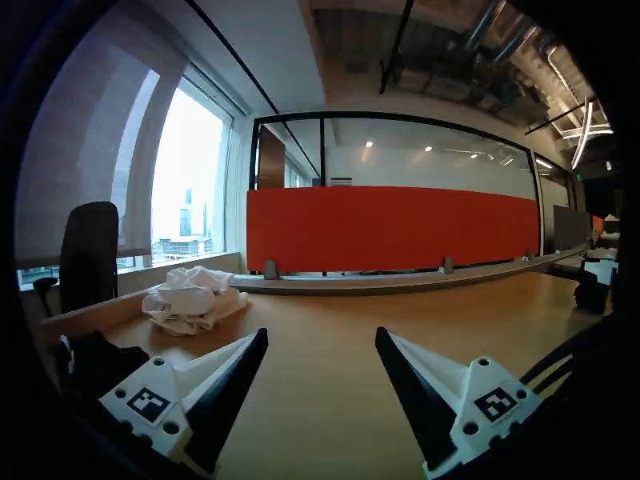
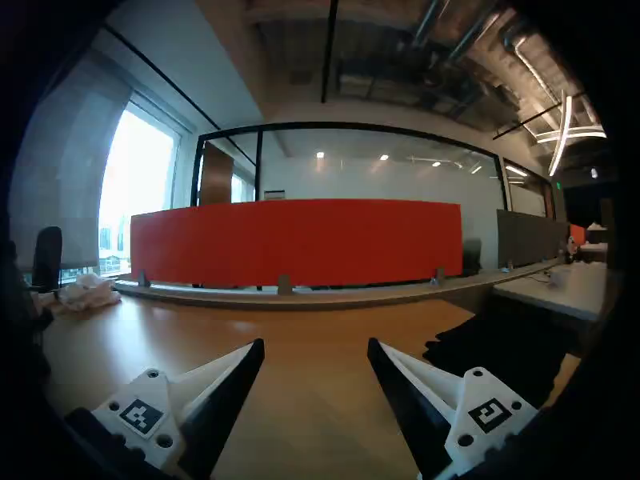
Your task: Fold towel
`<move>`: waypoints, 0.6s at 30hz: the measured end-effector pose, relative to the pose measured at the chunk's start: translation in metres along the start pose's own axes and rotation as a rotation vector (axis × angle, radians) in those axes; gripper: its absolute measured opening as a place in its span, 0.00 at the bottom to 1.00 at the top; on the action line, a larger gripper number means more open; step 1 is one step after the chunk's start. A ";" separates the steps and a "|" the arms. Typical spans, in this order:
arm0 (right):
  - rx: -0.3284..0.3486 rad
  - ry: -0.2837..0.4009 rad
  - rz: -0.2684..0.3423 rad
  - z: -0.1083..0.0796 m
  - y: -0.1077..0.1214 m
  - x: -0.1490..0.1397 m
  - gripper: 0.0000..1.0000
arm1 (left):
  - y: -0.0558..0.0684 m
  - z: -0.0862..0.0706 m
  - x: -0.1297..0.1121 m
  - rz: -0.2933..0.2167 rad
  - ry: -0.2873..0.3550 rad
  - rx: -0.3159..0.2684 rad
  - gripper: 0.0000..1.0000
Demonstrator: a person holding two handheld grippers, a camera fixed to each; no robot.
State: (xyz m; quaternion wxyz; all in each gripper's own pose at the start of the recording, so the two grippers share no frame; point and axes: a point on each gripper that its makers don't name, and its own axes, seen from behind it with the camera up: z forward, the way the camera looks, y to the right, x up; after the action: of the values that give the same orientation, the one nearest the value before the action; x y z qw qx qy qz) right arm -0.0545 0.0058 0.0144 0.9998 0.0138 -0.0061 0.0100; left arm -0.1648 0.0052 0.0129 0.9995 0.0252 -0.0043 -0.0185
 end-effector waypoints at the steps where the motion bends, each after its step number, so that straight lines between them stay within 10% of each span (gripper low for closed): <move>1: 0.002 0.001 -0.006 0.000 -0.002 0.000 1.00 | 0.000 0.000 0.000 0.000 0.000 0.000 1.00; 18: -0.005 0.002 -0.023 -0.006 -0.006 -0.008 1.00 | -0.001 0.000 -0.001 0.000 0.000 0.000 1.00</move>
State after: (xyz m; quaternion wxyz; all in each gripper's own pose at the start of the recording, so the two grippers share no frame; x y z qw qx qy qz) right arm -0.0624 -0.0006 0.0080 0.9999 0.0112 -0.0048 -0.0012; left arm -0.1654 0.0044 0.0126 0.9995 0.0251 -0.0043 -0.0183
